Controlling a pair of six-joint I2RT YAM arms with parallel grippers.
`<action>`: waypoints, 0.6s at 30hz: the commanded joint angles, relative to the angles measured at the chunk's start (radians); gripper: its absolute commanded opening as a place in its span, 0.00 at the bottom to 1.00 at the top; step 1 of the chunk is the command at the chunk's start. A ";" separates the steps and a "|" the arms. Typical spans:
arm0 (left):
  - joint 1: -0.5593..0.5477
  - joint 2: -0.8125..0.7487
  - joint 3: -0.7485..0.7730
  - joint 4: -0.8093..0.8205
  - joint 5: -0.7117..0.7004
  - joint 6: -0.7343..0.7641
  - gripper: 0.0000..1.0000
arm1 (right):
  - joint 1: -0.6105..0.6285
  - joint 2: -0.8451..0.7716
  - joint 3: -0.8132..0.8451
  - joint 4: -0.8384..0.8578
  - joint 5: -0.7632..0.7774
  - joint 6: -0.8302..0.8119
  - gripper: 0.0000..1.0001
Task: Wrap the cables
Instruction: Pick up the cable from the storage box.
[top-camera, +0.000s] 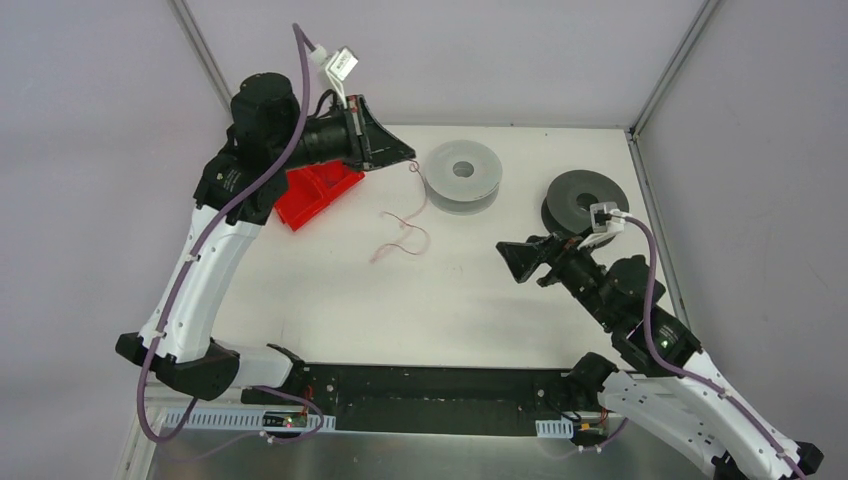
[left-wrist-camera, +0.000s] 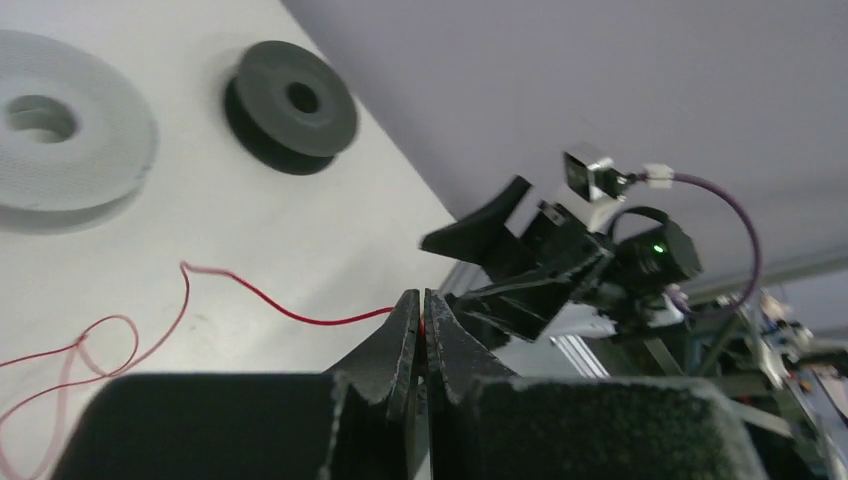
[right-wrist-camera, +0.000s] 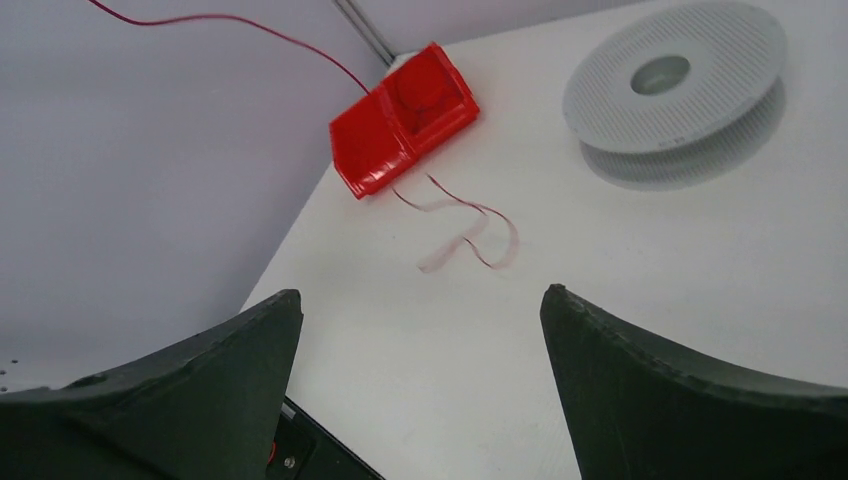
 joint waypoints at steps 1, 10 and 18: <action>-0.108 -0.020 0.011 0.279 0.139 -0.179 0.00 | 0.005 0.051 0.020 0.298 -0.177 -0.168 0.93; -0.128 0.006 -0.032 0.433 0.160 -0.302 0.00 | 0.006 0.204 0.068 0.484 -0.285 -0.228 0.94; -0.129 -0.027 -0.330 0.590 0.160 -0.380 0.00 | 0.005 0.253 -0.038 0.535 -0.160 -0.269 0.31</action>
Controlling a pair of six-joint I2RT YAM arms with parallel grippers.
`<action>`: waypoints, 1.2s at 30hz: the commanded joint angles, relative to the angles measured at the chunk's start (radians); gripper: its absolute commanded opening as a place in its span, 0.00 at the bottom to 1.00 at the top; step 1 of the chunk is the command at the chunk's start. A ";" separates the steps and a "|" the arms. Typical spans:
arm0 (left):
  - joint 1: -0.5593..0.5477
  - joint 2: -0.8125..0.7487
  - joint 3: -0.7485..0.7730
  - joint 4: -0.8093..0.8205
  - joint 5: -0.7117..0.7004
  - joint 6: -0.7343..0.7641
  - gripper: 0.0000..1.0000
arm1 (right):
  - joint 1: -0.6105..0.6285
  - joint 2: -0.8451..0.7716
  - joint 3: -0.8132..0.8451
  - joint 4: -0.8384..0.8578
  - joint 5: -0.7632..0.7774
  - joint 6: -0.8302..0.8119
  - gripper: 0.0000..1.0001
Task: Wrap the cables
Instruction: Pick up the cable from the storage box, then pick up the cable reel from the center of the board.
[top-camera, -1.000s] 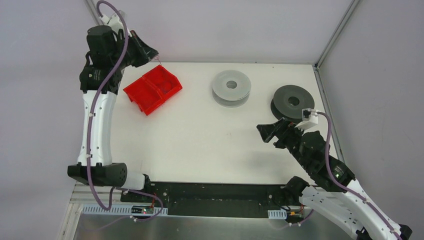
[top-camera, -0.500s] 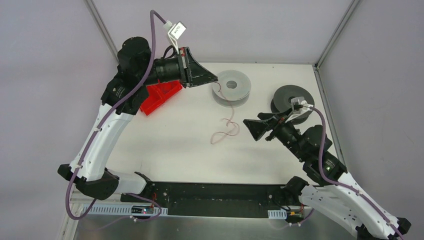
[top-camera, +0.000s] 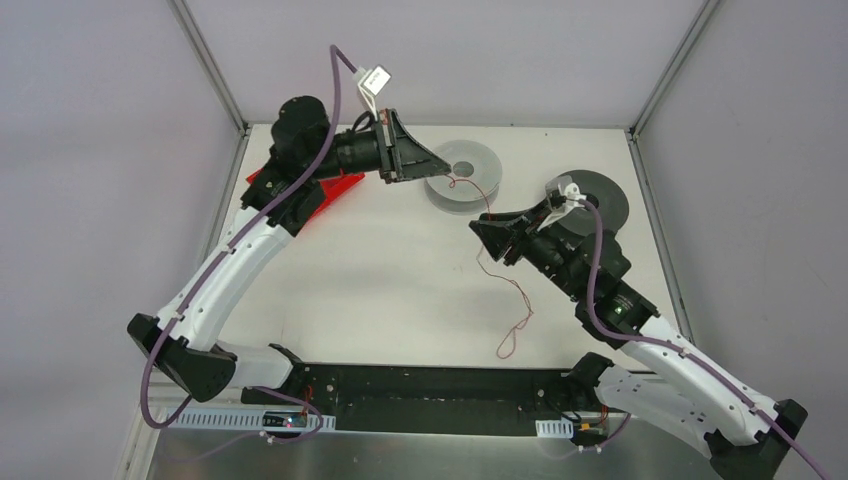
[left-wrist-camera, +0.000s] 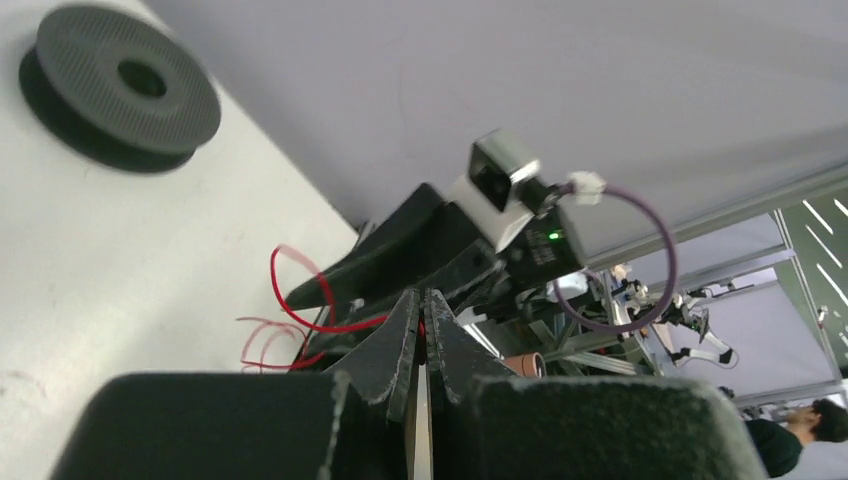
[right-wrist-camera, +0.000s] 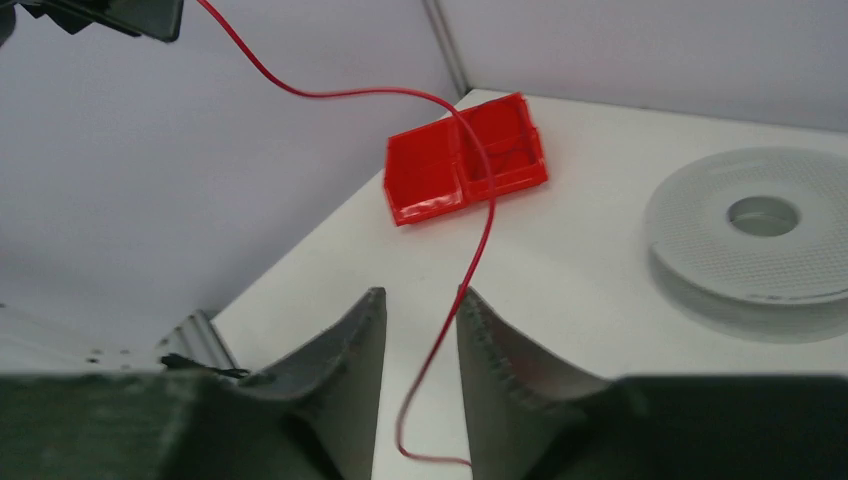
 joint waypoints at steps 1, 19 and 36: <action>0.000 -0.021 -0.137 0.130 0.020 -0.060 0.00 | 0.004 -0.002 -0.070 0.101 0.087 -0.048 0.20; -0.023 0.201 -0.157 -0.270 -0.668 0.745 0.64 | 0.005 -0.312 -0.033 -0.634 0.655 0.325 0.00; -0.176 0.600 -0.117 0.050 -0.776 1.610 0.65 | 0.005 -0.361 -0.017 -0.632 0.655 0.236 0.00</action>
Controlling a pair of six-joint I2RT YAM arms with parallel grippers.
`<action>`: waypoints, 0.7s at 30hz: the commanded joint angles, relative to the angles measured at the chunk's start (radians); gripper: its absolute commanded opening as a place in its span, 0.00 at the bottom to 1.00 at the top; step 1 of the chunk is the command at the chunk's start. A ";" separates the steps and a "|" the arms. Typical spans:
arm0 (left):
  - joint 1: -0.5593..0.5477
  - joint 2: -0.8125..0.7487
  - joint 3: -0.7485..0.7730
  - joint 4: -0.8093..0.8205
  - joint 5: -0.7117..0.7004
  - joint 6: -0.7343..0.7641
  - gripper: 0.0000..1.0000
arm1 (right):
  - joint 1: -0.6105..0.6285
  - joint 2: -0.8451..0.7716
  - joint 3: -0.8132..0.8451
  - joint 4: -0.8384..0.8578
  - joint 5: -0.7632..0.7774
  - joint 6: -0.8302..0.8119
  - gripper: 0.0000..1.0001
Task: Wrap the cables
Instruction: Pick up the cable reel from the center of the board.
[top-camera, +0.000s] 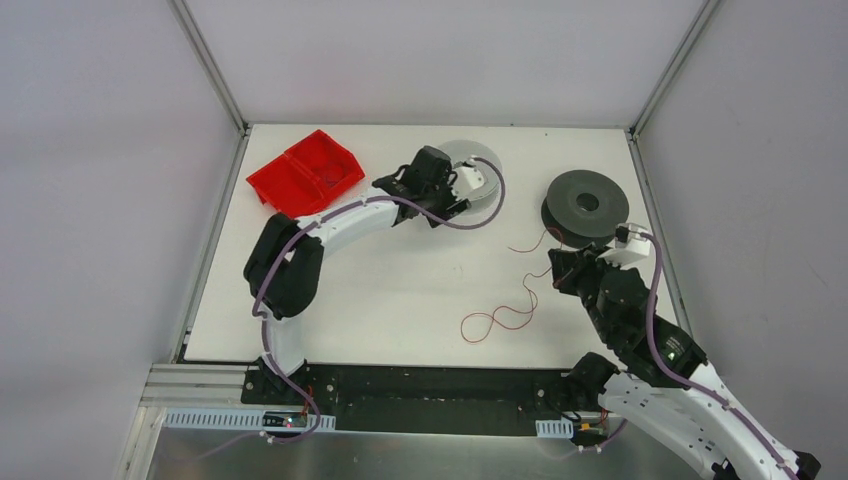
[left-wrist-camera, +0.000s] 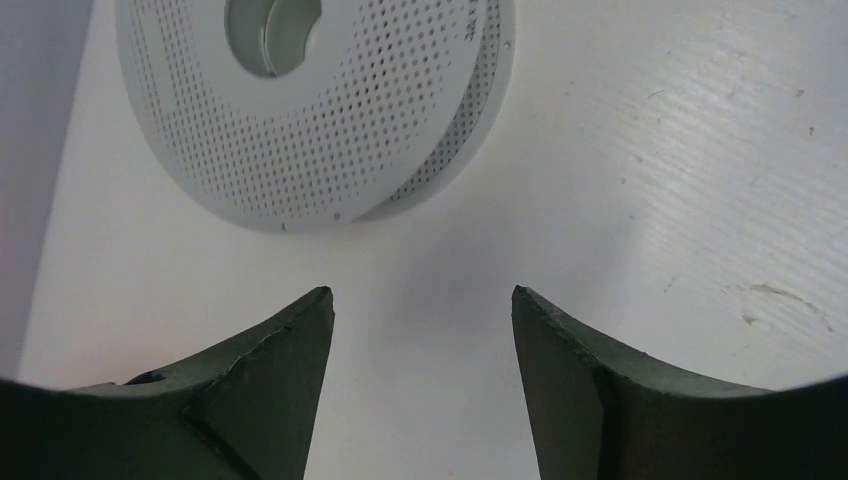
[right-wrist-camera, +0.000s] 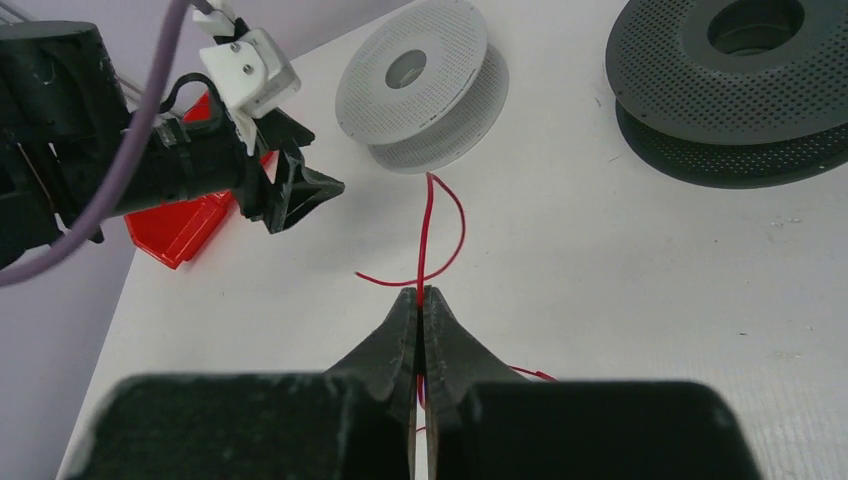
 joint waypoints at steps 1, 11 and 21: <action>-0.059 0.041 -0.018 0.254 -0.096 0.259 0.65 | 0.003 -0.026 0.045 0.012 0.050 -0.042 0.00; -0.082 0.263 0.062 0.418 -0.193 0.480 0.64 | 0.004 -0.109 0.085 -0.044 0.114 -0.042 0.00; -0.083 0.320 0.093 0.489 -0.241 0.510 0.31 | 0.004 -0.143 0.082 -0.073 0.159 -0.002 0.00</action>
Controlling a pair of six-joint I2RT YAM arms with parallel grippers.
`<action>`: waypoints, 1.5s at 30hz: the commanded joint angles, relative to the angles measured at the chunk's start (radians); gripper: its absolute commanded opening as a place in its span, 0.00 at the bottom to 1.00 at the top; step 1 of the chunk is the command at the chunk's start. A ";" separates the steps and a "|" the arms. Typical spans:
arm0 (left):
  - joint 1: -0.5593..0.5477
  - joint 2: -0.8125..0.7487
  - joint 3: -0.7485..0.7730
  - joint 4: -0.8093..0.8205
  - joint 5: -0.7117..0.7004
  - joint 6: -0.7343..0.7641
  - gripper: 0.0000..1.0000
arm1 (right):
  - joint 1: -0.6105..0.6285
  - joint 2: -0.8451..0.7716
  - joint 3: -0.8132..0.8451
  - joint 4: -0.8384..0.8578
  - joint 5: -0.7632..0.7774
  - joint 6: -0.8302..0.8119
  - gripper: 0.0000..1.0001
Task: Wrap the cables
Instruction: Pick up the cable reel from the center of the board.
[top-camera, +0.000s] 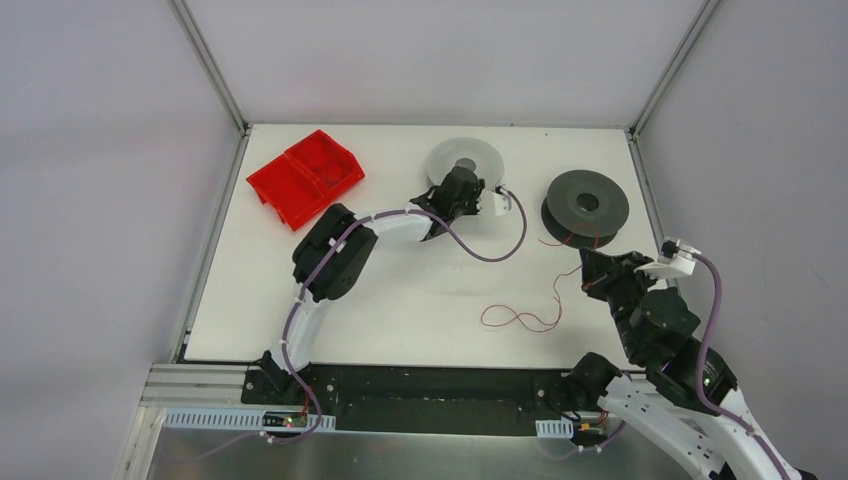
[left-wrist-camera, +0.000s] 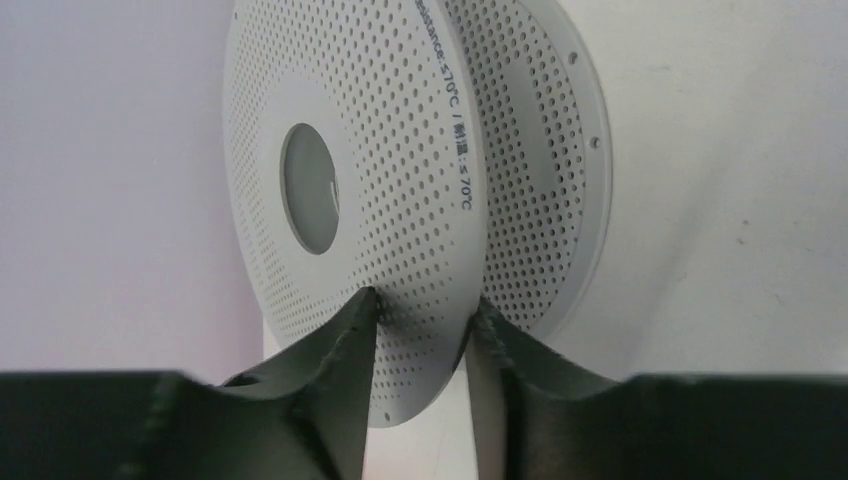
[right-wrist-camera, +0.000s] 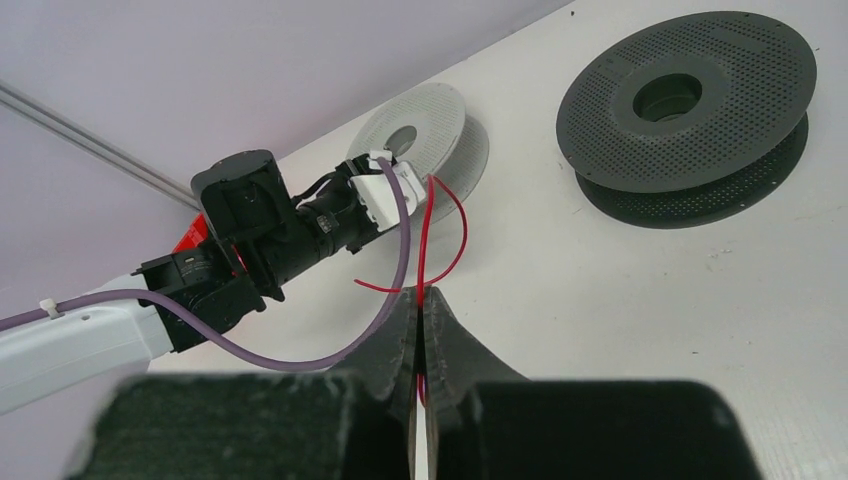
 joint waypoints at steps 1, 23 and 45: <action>0.006 0.008 0.040 0.046 -0.043 0.022 0.23 | 0.003 -0.001 0.017 -0.007 0.033 0.023 0.00; 0.011 -0.546 -0.156 -0.396 -0.218 -0.717 0.00 | 0.004 0.026 -0.016 -0.011 -0.032 0.111 0.00; 0.016 -0.940 -0.407 -0.609 0.213 -1.038 0.00 | 0.004 0.189 -0.037 0.119 -0.498 0.032 0.00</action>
